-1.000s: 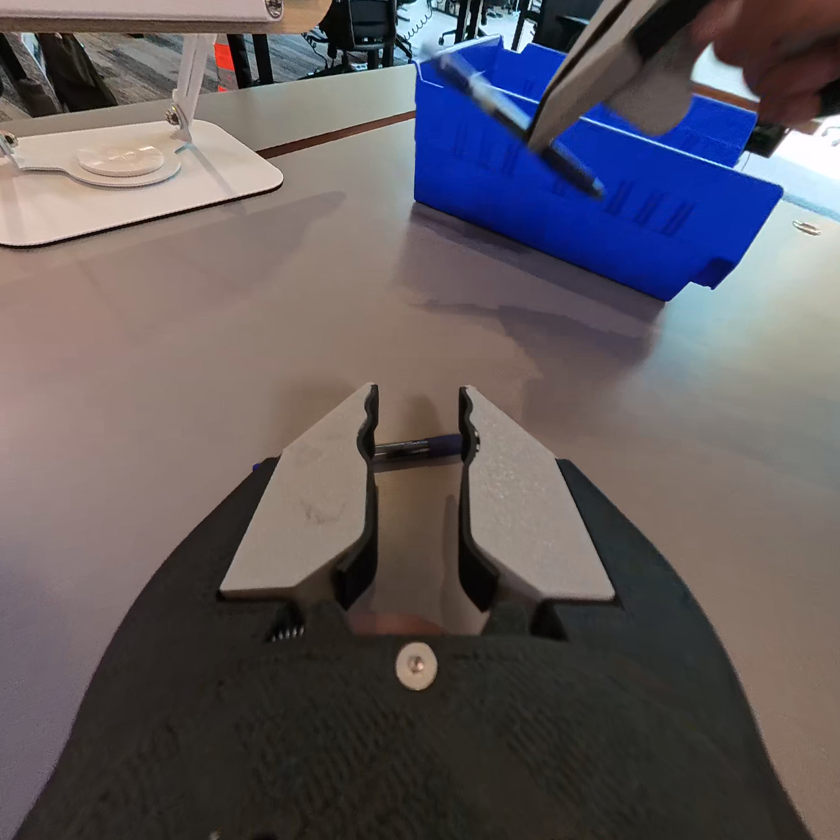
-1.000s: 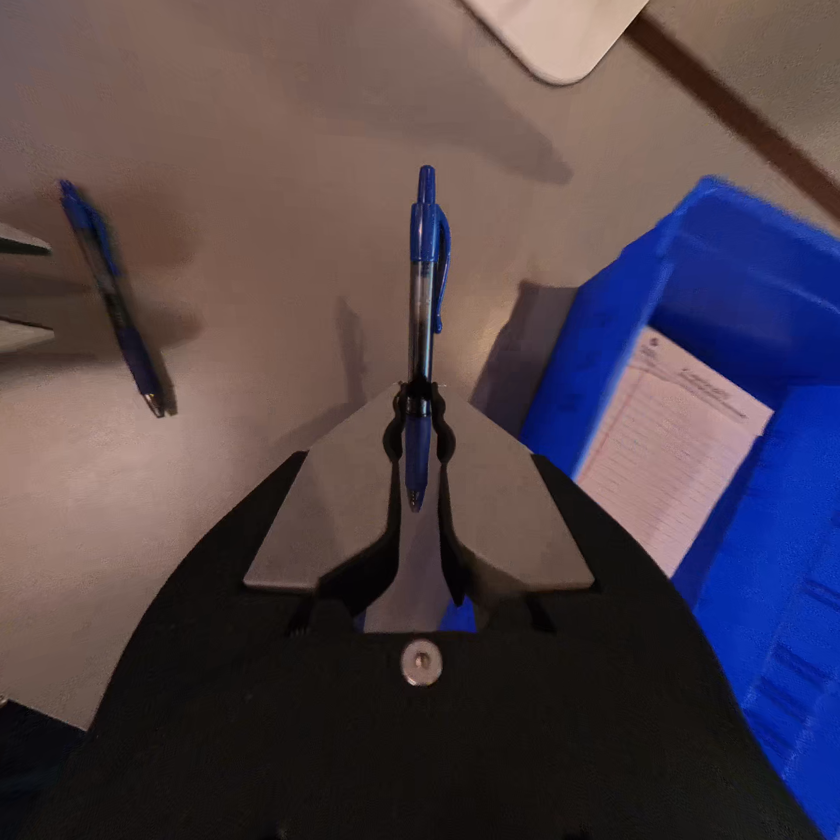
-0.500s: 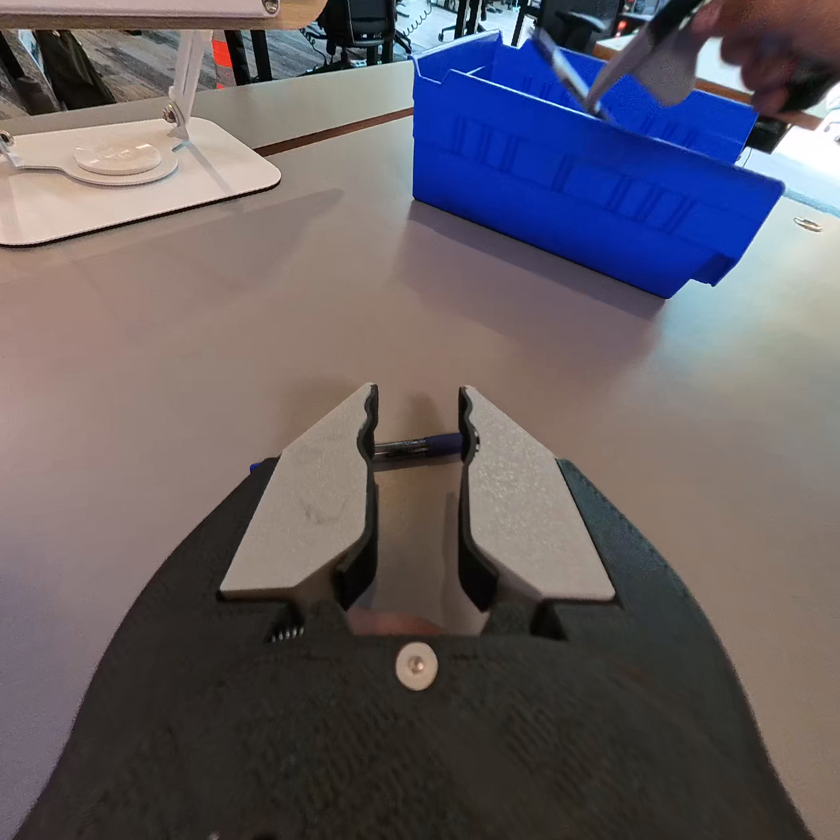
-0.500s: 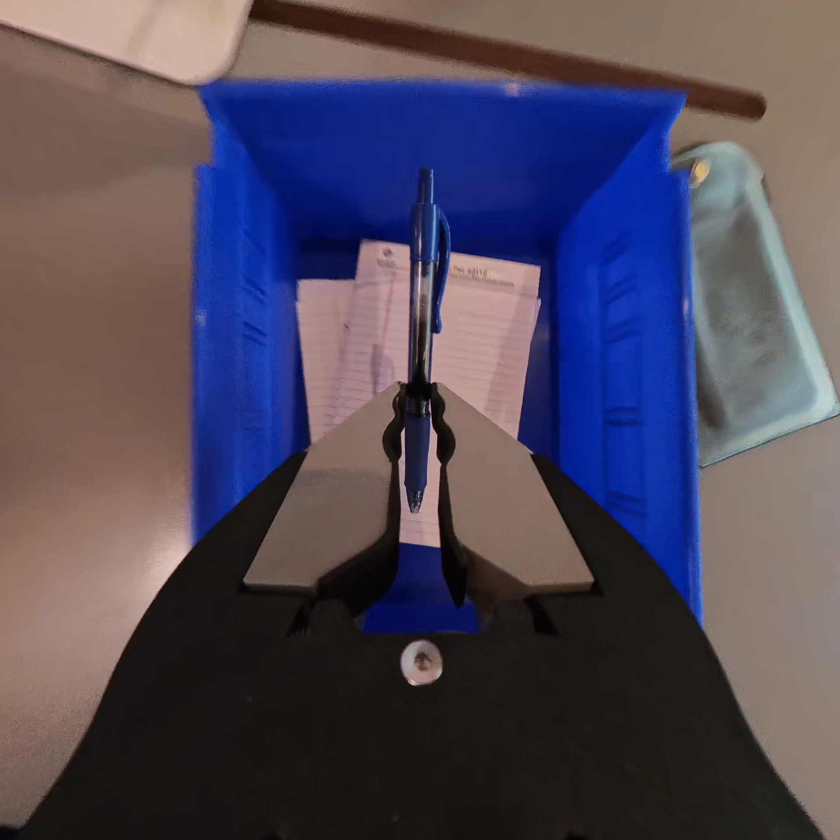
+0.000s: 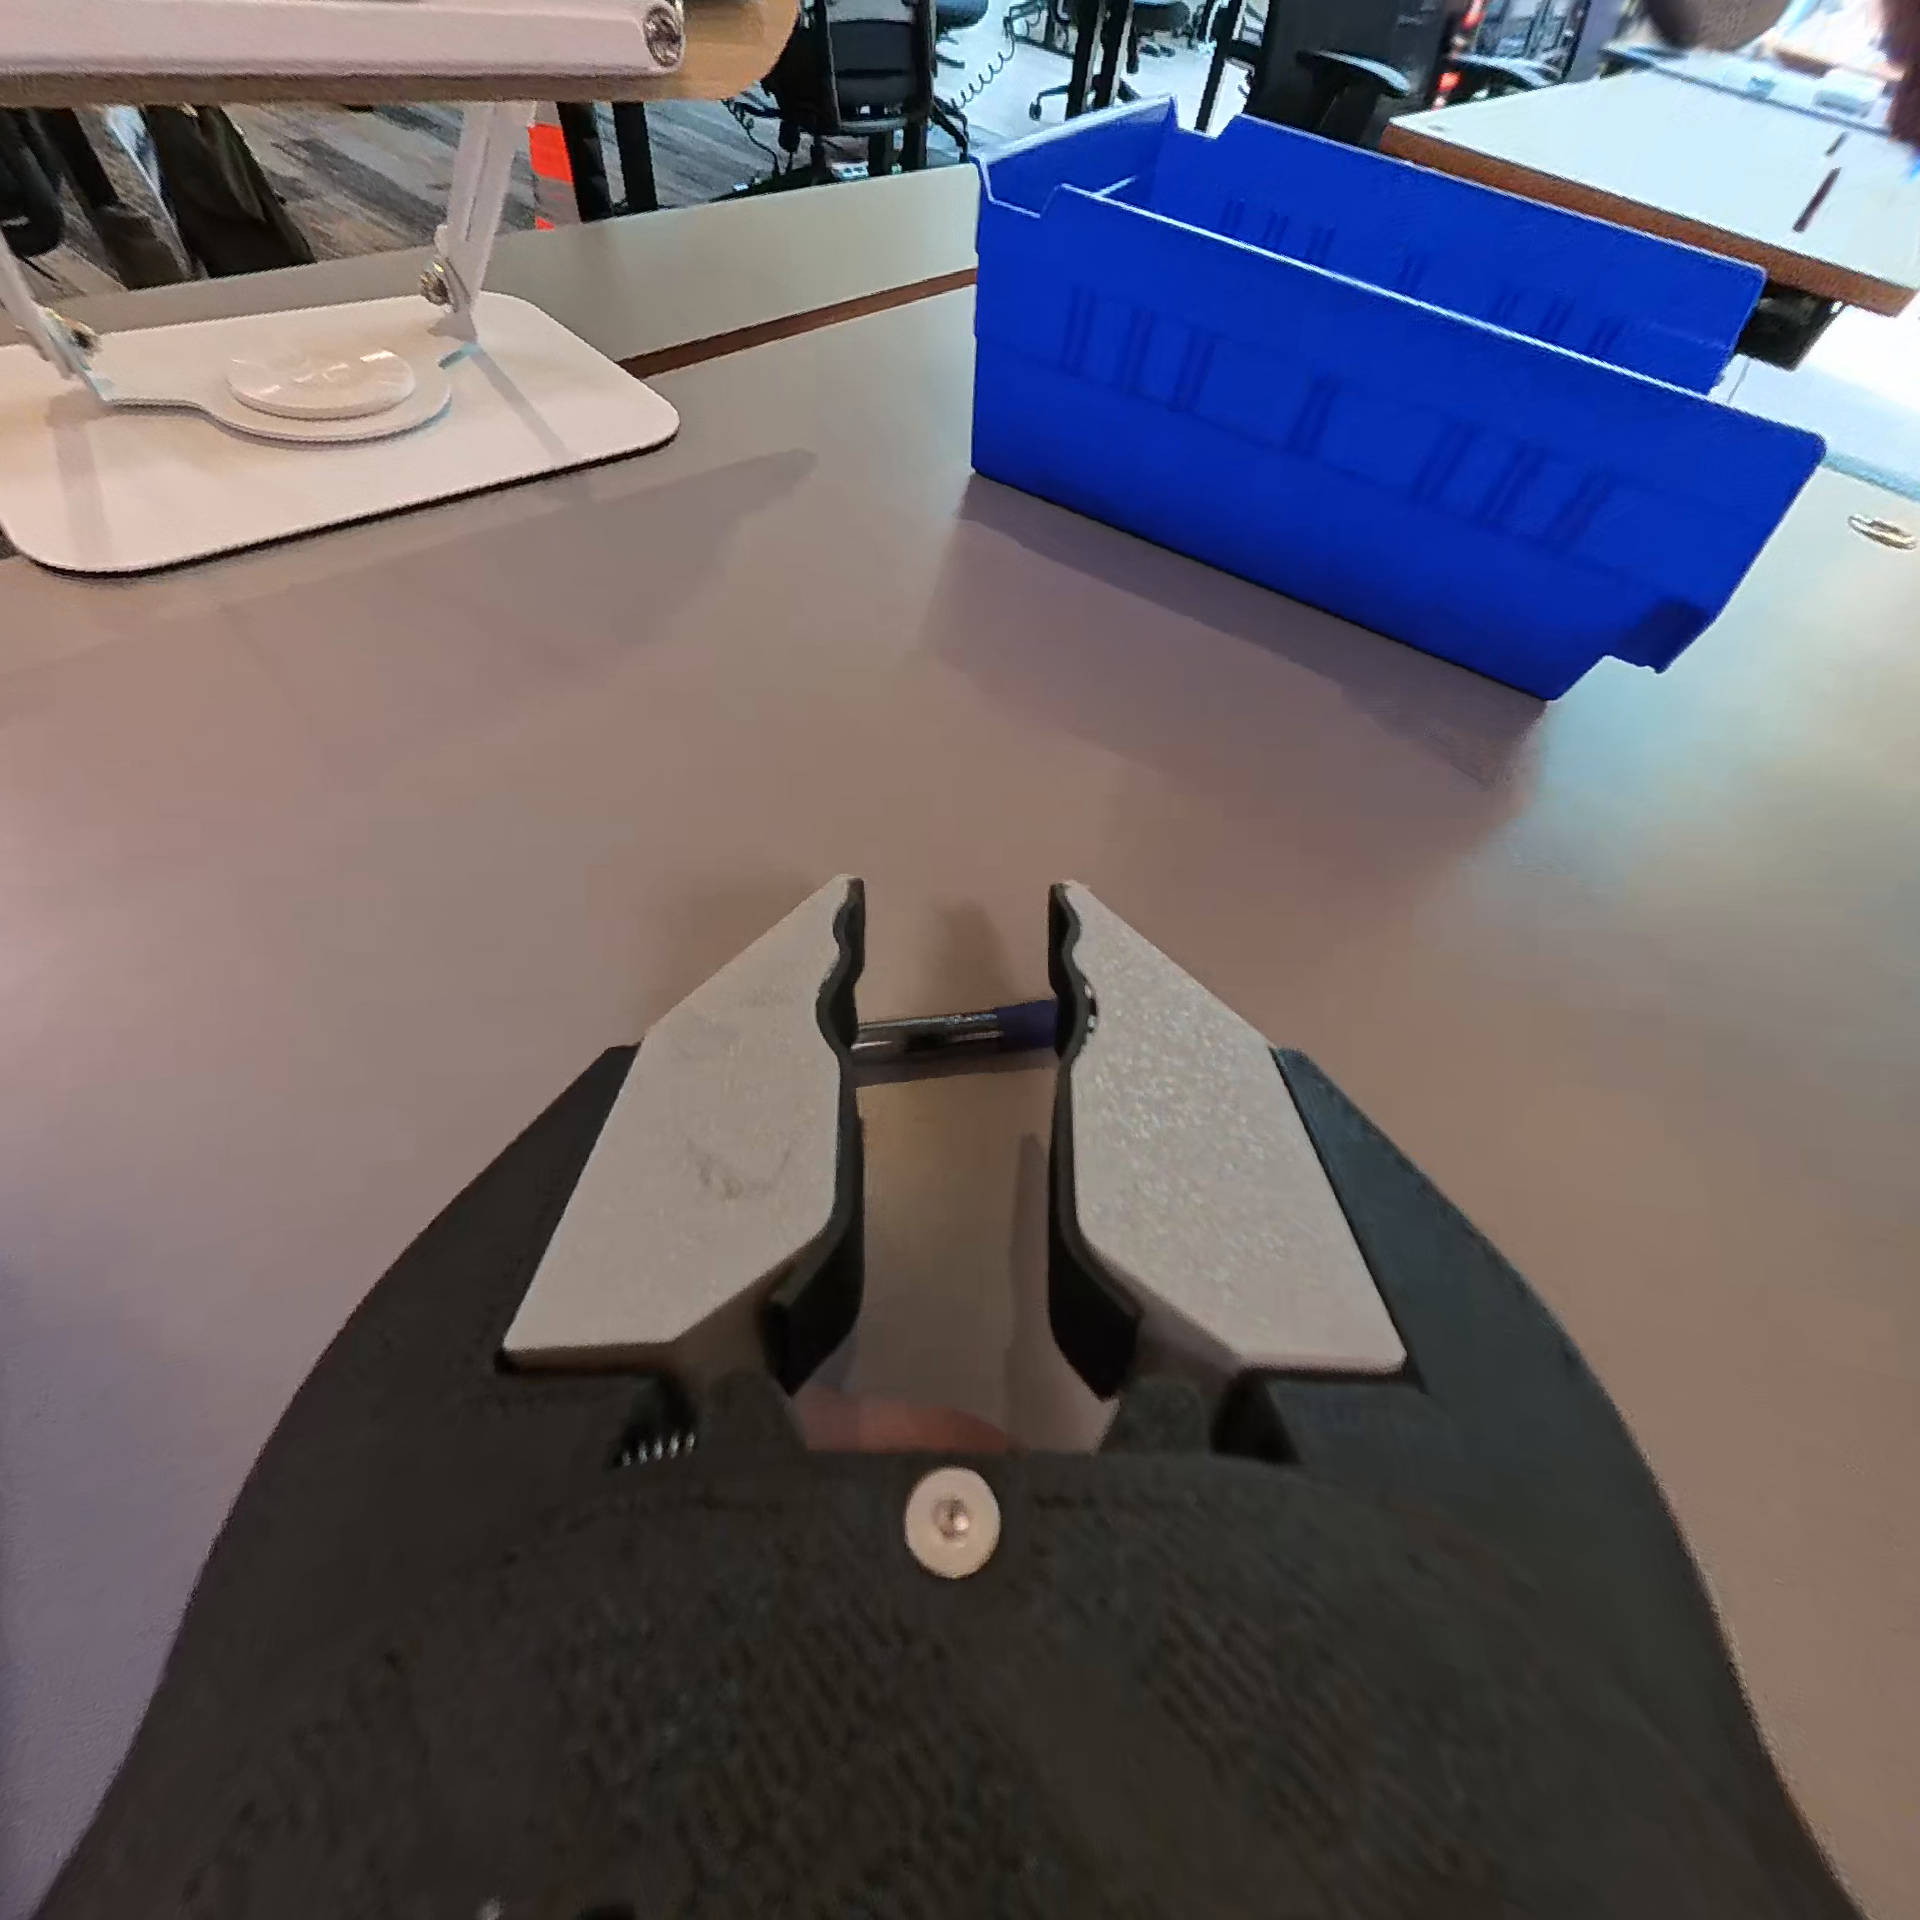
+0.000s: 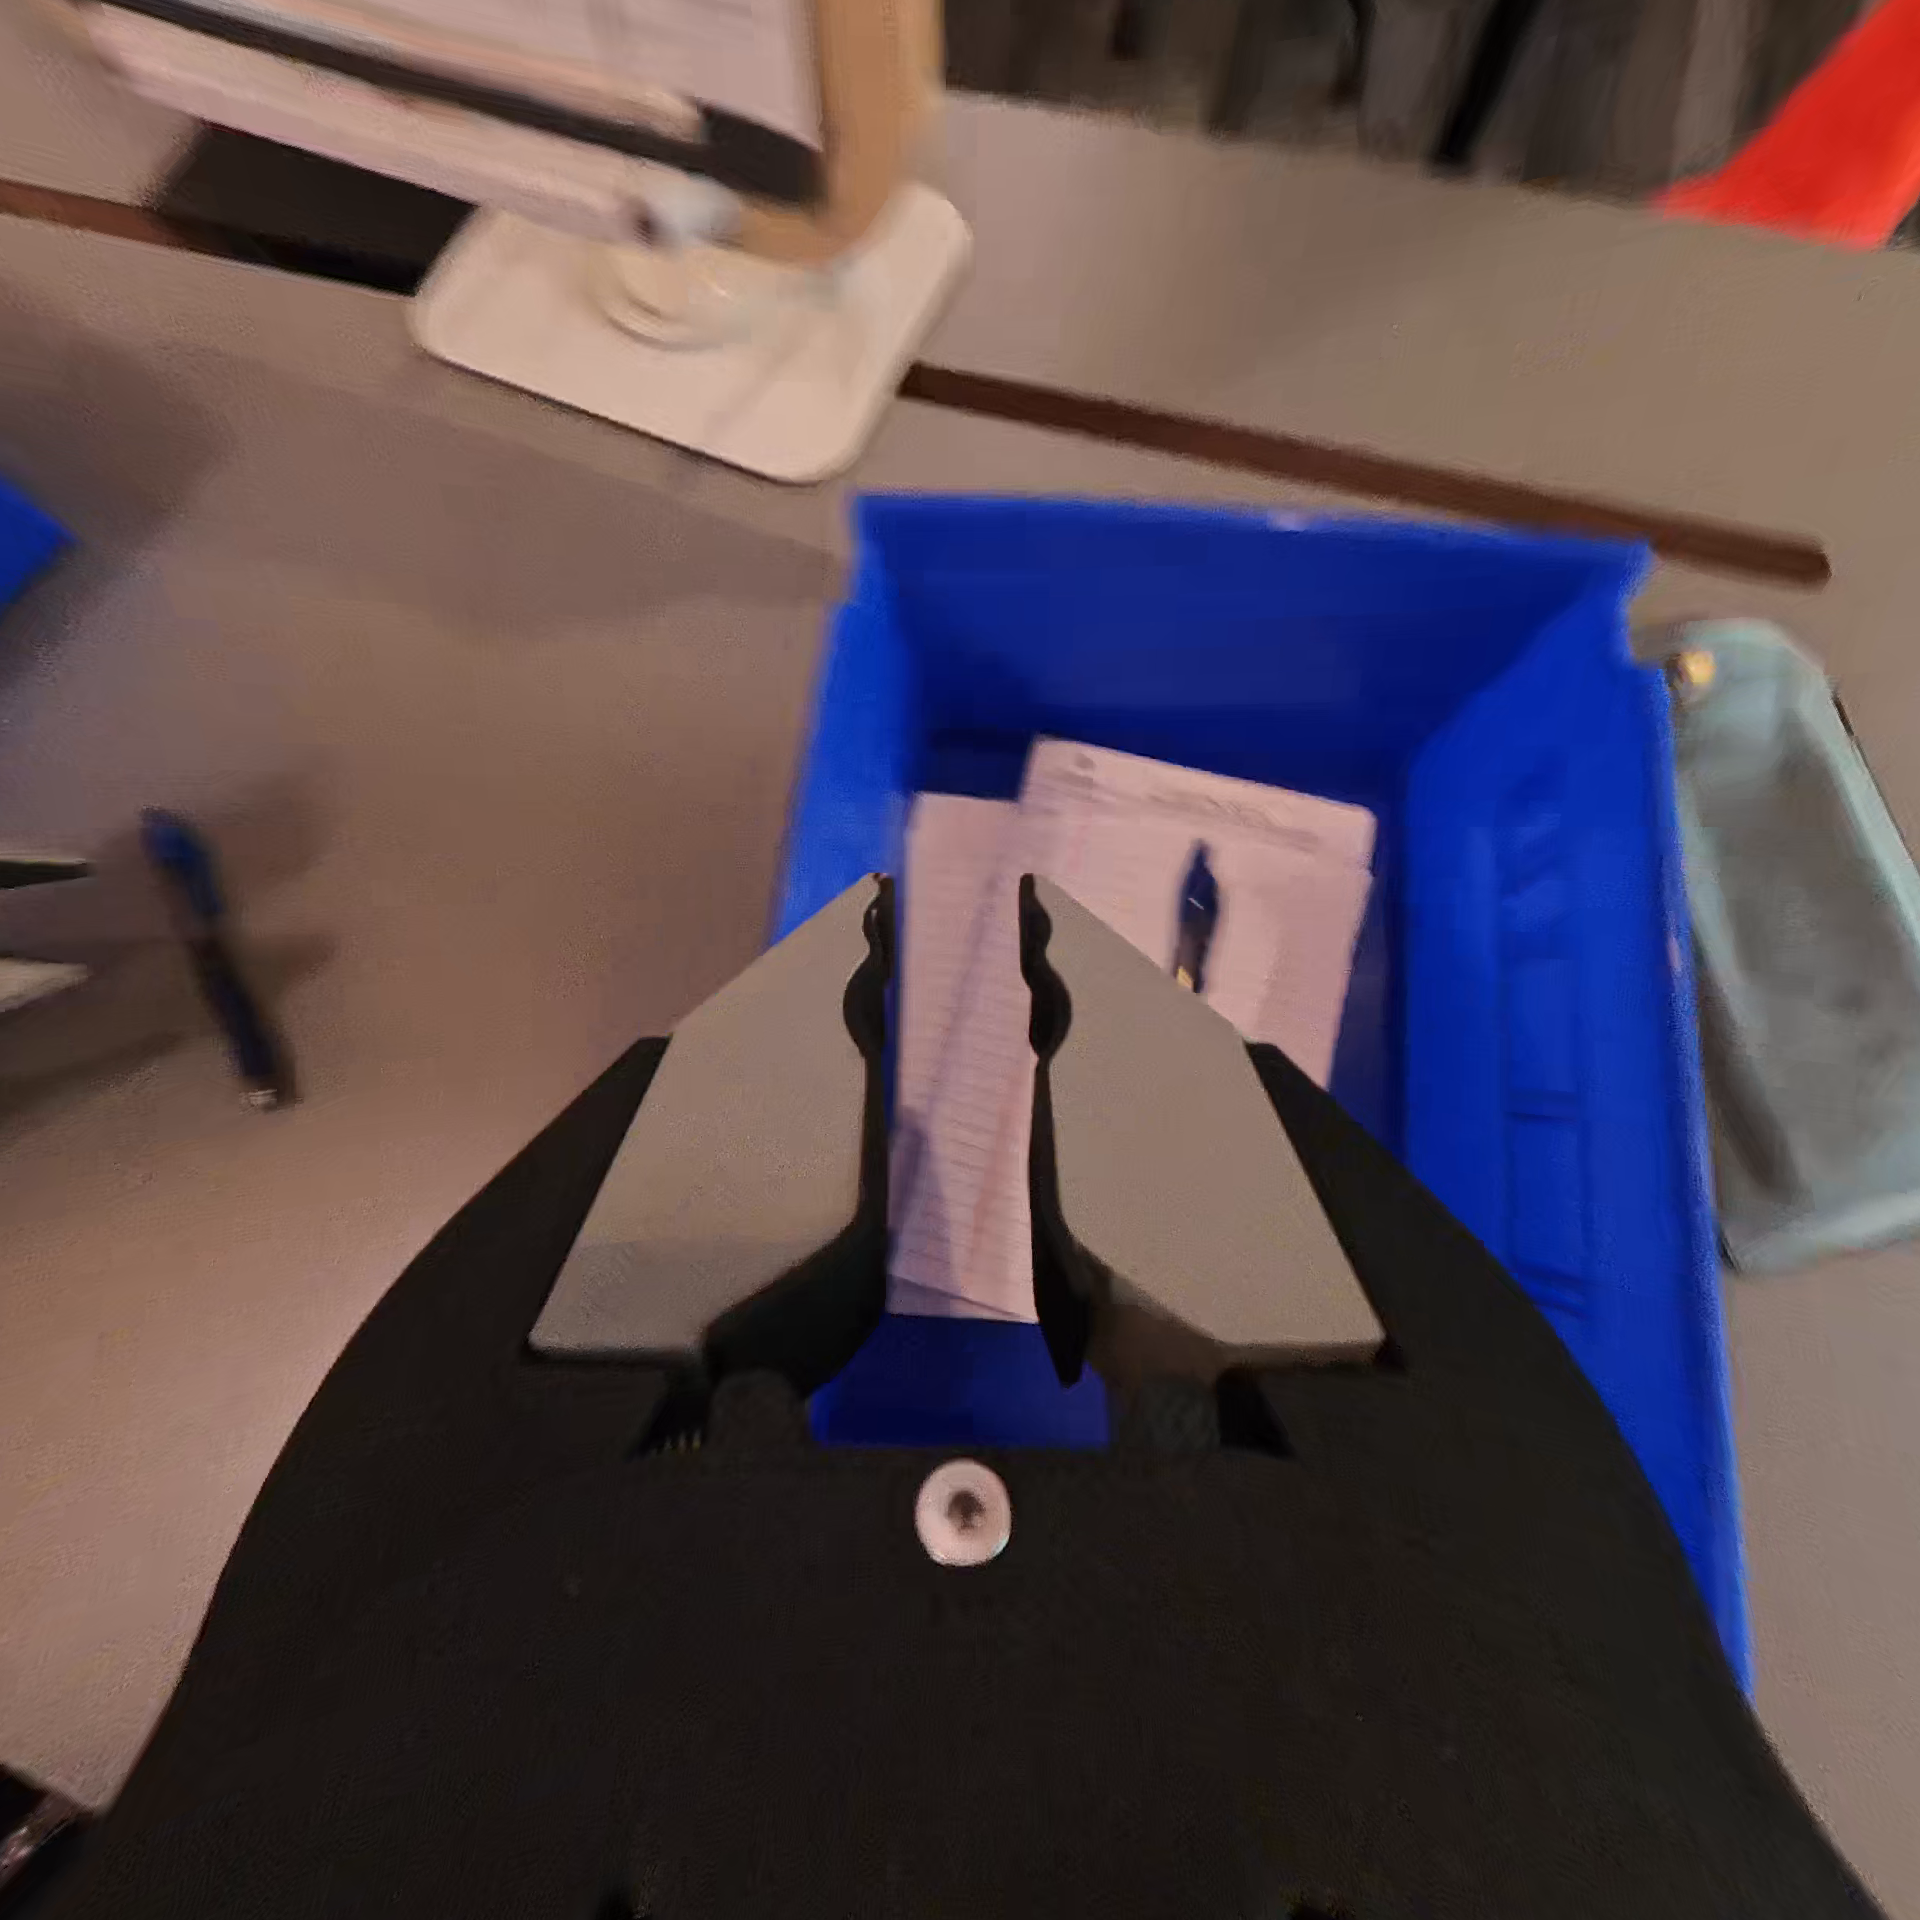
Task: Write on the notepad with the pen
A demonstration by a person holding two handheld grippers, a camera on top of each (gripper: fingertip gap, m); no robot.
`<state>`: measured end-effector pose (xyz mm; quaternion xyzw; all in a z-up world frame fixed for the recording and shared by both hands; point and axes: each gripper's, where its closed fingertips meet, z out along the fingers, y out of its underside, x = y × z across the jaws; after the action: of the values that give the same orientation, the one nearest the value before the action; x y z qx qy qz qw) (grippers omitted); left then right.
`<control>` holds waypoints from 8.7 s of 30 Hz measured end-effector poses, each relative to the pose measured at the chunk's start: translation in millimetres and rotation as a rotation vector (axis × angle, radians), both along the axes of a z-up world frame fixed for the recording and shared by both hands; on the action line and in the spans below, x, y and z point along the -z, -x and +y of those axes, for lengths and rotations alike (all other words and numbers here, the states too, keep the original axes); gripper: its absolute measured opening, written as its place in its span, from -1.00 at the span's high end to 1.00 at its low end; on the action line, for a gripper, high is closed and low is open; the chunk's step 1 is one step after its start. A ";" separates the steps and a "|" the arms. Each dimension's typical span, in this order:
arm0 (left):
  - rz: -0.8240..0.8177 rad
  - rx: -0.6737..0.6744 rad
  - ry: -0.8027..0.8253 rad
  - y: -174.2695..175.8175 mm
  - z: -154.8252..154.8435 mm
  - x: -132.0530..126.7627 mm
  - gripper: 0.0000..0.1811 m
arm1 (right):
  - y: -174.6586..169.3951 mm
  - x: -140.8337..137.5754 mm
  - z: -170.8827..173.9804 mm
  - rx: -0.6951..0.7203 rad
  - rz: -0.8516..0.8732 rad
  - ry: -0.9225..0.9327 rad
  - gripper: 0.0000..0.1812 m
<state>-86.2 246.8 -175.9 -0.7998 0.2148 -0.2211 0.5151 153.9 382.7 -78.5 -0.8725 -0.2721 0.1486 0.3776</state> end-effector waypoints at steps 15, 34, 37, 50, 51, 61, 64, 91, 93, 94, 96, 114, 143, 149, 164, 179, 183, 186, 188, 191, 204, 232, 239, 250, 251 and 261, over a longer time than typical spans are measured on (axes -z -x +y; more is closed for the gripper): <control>-0.261 -0.277 -0.134 73.5 15.3 -53.7 0.66 | 228.3 151.3 -146.4 -0.593 -0.294 0.230 0.66; -0.180 -0.196 -0.089 45.4 13.6 -36.5 0.66 | 71.8 -67.4 -58.0 -0.151 0.118 -0.212 0.92; -0.109 -0.178 -0.088 37.1 13.6 -27.4 0.66 | 18.9 -50.4 -27.6 -0.023 0.151 -0.120 0.92; -0.022 -0.161 -0.070 29.8 15.9 -9.8 0.66 | -37.9 123.0 23.7 0.148 0.016 0.237 0.91; -0.024 -0.162 -0.067 30.0 16.2 -9.6 0.66 | -41.4 129.8 25.0 0.157 -0.006 0.251 0.91; 0.045 -0.097 -0.066 15.5 7.6 -6.1 0.63 | -41.6 77.6 -14.9 0.025 0.146 0.182 0.64; 0.066 -0.046 -0.088 -1.6 -11.0 -13.4 0.58 | -30.4 54.9 -54.0 -0.132 0.237 0.154 0.58; 0.866 0.124 0.237 241.8 -163.3 42.2 0.50 | -68.4 107.9 -145.7 -0.539 -0.209 -0.036 0.35; 0.925 0.130 0.212 238.9 -152.6 45.6 0.51 | -69.8 115.4 -141.5 -0.562 -0.268 -0.026 0.35; 0.969 0.135 0.198 238.1 -148.5 46.2 0.55 | -71.1 120.1 -138.6 -0.567 -0.303 -0.021 0.38; 0.990 0.126 0.188 231.2 -142.7 46.2 0.57 | -74.1 130.4 -132.5 -0.575 -0.376 -0.013 0.51; 0.466 0.023 0.036 171.2 -126.8 -47.3 0.76 | -1.2 133.8 -192.1 -0.796 -0.454 -0.027 0.74; 0.481 0.078 -0.307 101.9 -98.2 -306.5 0.76 | 369.3 129.3 -327.2 -1.289 -0.328 -0.161 0.81; 0.586 0.205 -0.354 25.8 -88.8 -315.6 0.76 | 387.4 36.7 -371.5 -1.293 0.034 -0.327 0.87; 0.483 0.517 -0.265 -182.3 -72.1 -195.4 0.74 | 75.6 -16.5 -323.7 -0.834 0.448 -0.254 0.87; 0.760 0.547 -0.148 -301.2 -63.7 27.6 0.65 | -71.8 5.4 -243.1 -0.272 0.686 -0.300 0.92; 0.671 0.507 -0.233 -296.4 -82.2 -8.1 0.63 | -66.7 24.9 -239.8 -0.271 0.621 -0.262 0.91; 0.600 0.499 -0.243 -274.3 -104.5 -39.1 0.56 | -49.1 34.8 -243.6 -0.313 0.555 -0.228 0.87; 0.541 0.477 -0.240 -248.2 -118.4 -54.9 0.56 | -35.7 41.7 -243.5 -0.323 0.482 -0.226 0.86; 0.496 0.408 -0.198 -191.4 -131.9 -62.5 0.58 | -10.6 54.1 -246.2 -0.363 0.366 -0.216 0.83; 0.410 0.144 0.028 -9.0 -145.2 11.1 1.00 | 6.6 108.1 -214.6 -0.287 0.104 -0.005 1.00; 0.399 -0.174 0.018 93.5 -135.6 13.2 0.65 | 2.9 58.7 -212.7 -0.348 0.316 -0.137 0.70; 0.394 -0.156 -0.063 84.9 -122.4 -6.4 0.59 | 44.2 89.5 -195.3 -0.268 0.047 -0.180 0.46; 0.554 -0.109 0.136 105.2 -113.3 27.6 0.55 | 14.6 94.2 -141.9 0.000 -0.019 -0.224 1.00; 0.549 -0.109 0.138 106.6 -116.1 27.5 0.55 | 10.6 94.1 -139.6 0.008 -0.001 -0.218 1.00; 0.518 -0.130 0.155 126.9 -143.4 27.0 0.54 | 12.9 93.1 -141.4 0.067 0.050 -0.259 1.00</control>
<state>-213.1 103.3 -202.8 -0.8787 0.2699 0.0084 0.3936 141.1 241.3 -171.6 -0.8210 -0.2505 0.1211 0.4986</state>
